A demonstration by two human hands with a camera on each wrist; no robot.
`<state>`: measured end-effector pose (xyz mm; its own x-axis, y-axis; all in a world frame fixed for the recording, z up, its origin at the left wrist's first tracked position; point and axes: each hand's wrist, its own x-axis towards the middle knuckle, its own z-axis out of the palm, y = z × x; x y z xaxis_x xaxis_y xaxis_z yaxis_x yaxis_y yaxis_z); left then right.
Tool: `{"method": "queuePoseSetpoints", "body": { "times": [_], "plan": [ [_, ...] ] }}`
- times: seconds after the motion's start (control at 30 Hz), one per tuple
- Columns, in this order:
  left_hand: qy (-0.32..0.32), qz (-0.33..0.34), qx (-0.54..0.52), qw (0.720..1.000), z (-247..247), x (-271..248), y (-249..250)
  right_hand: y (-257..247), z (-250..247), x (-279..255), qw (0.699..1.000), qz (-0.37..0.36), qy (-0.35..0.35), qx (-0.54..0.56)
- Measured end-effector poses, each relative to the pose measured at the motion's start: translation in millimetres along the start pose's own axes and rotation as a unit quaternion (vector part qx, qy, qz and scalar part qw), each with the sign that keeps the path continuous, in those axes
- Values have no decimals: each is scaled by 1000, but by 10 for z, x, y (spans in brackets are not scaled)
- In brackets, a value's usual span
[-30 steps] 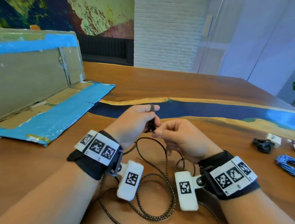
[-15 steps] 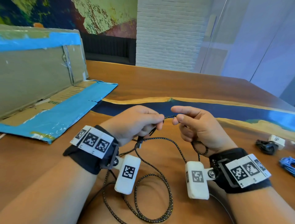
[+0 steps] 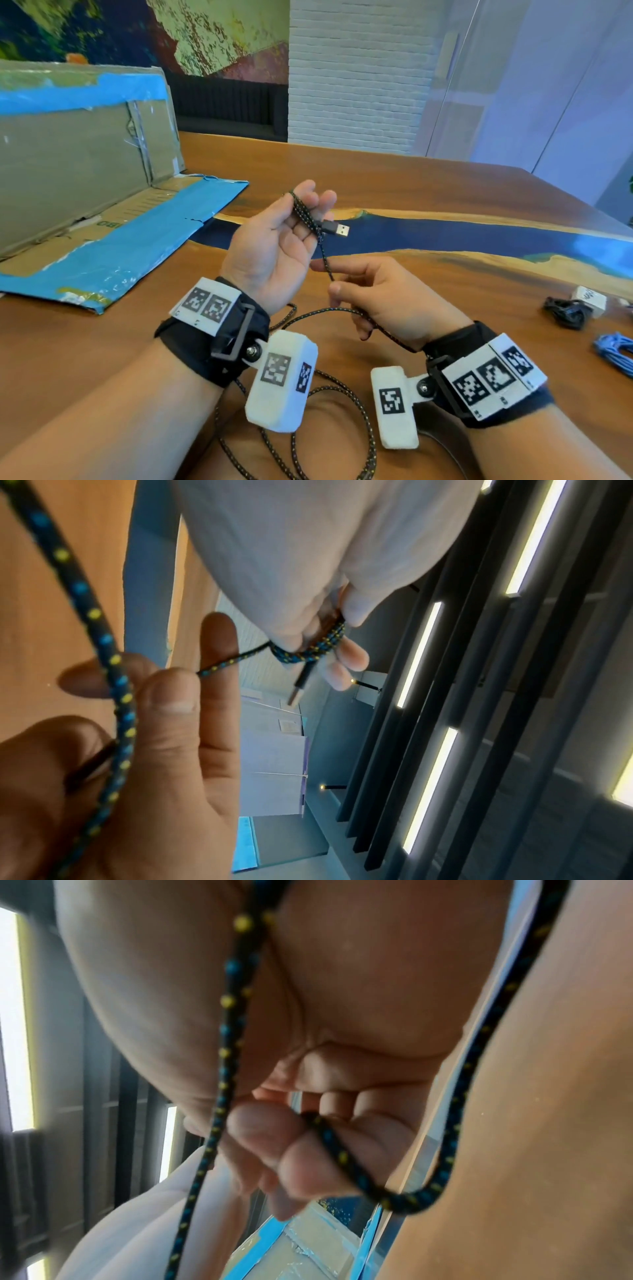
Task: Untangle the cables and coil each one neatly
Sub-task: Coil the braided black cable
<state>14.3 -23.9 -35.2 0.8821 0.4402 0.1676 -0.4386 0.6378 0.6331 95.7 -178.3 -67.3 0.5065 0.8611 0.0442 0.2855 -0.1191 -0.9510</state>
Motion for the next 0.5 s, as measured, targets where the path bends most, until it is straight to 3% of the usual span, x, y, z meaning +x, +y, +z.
{"method": "queuePoseSetpoints", "body": {
  "times": [0.13, 0.27, 0.33, 0.5],
  "plan": [
    [25, 11, 173, 984, -10, 24, -43, -62, 32, -23, 995, -3, -45, -87],
    [11, 44, 388, 920, -45, 14, -104, -62, 21, -61, 992, -2, -82, -96],
    [23, 76, 402, 912, -47, 14, -84, -32, 28, -52, 996, 5, -63, -71],
    [48, 191, 315, 929, 81, -16, 59, 34, 3, 22, 996, 42, 63, 38]
  ]
}}
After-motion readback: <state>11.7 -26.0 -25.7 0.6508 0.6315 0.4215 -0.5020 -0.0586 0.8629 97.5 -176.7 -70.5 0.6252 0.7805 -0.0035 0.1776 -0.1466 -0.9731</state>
